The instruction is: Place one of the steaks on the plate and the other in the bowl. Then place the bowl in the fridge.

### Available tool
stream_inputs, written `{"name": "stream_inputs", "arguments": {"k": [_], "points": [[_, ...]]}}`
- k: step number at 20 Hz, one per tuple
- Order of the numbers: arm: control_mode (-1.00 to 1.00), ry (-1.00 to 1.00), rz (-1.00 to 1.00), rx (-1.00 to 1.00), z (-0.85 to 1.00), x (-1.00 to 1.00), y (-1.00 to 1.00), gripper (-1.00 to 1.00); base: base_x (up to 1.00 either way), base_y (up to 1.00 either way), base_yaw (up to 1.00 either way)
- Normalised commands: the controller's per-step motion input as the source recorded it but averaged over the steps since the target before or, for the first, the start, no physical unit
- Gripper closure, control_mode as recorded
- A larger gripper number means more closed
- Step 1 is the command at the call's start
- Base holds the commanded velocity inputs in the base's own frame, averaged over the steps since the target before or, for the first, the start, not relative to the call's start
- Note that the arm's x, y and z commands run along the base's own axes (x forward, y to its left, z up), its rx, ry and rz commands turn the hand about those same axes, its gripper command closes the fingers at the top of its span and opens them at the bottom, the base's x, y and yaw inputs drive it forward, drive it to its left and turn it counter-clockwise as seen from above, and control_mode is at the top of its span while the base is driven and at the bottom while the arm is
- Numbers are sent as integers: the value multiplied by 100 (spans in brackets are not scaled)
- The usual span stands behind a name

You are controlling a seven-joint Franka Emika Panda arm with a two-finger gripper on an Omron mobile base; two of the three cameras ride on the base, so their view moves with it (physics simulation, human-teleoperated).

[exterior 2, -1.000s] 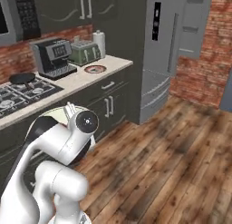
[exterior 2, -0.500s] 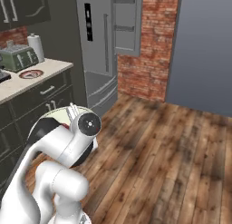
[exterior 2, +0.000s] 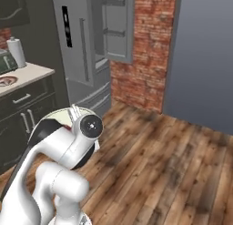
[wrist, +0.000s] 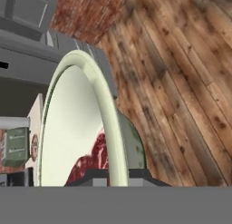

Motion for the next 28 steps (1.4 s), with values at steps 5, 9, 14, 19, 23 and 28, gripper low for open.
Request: {"name": "stream_inputs", "arguments": {"k": [5,9,14,19,23,28], "points": [[100,0,0,0,0,0,0,100,96,-78,47],[100,0,0,0,0,0,0,100,80,-52,54],[100,0,0,0,0,0,0,100,74,-76,48],[100,0,0,0,0,0,0,100,49,-94,36],[100,0,0,0,0,0,0,100,46,-93,42],[100,0,0,0,0,0,0,100,73,-84,43]]}}
